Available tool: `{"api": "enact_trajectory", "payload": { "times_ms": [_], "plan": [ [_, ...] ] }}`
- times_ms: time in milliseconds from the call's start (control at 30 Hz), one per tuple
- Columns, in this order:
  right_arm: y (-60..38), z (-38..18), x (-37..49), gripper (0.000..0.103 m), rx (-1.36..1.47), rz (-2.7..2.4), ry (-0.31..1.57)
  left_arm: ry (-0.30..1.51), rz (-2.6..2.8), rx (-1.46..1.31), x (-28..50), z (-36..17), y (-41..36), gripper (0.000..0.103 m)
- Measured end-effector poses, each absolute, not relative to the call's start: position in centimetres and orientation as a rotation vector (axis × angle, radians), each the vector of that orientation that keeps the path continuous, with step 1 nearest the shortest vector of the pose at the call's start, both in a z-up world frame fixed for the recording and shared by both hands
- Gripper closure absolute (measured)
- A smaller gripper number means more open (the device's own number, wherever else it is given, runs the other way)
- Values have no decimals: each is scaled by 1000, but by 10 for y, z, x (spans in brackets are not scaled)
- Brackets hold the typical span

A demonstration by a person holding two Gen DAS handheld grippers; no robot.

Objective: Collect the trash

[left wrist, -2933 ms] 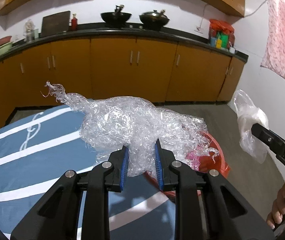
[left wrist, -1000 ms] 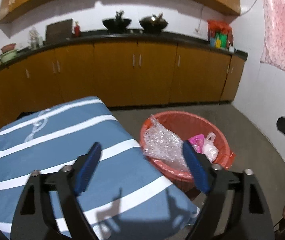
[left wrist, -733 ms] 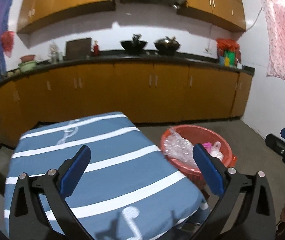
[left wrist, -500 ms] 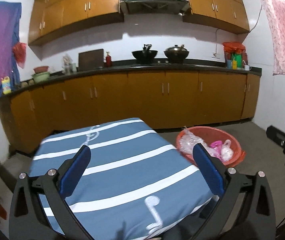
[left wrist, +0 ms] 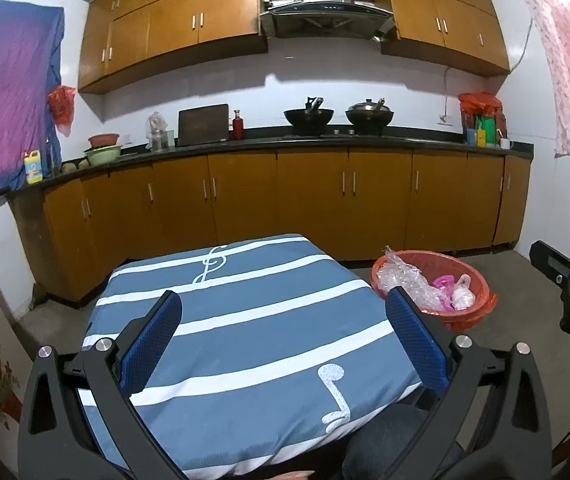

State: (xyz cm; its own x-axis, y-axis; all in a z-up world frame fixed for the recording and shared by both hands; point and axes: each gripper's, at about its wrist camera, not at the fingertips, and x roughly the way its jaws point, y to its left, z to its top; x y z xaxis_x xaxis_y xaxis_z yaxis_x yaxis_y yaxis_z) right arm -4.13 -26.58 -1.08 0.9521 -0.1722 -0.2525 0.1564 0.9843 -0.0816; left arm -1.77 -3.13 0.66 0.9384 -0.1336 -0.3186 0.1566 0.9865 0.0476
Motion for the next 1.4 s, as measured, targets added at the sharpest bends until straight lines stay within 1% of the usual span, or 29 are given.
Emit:
{"api": "enact_trajectory", "payload": {
  "times_ms": [600, 1400],
  "plan": [
    [-261, -18, -57, 4, -41, -207, 253, 326, -120, 34, -33, 0, -14, 2],
    [-265, -18, -60, 4, -29, -221, 246, 334, -124, 31, -34, 3, -18, 2]
  ]
}}
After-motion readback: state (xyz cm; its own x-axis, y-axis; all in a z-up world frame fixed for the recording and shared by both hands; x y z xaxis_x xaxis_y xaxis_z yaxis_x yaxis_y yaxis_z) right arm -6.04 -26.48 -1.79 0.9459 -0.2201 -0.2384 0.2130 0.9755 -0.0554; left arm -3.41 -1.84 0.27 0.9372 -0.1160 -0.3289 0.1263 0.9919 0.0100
